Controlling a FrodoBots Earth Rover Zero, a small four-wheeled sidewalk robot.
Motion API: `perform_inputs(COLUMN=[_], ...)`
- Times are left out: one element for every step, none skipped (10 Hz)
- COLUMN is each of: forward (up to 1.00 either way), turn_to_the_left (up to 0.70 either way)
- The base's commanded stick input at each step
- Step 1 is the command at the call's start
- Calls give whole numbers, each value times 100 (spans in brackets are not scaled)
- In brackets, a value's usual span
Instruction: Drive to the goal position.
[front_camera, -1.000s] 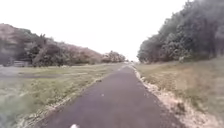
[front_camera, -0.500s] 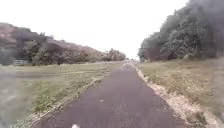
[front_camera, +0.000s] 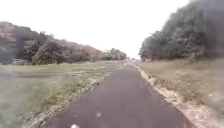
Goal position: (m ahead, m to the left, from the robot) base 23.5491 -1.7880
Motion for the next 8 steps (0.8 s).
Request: perform_inputs(forward=[100, 100, 100, 100, 100, 100, 100, 100], turn_to_the_left=[-10, 0, 0, 0, 0, 0, 0, 0])
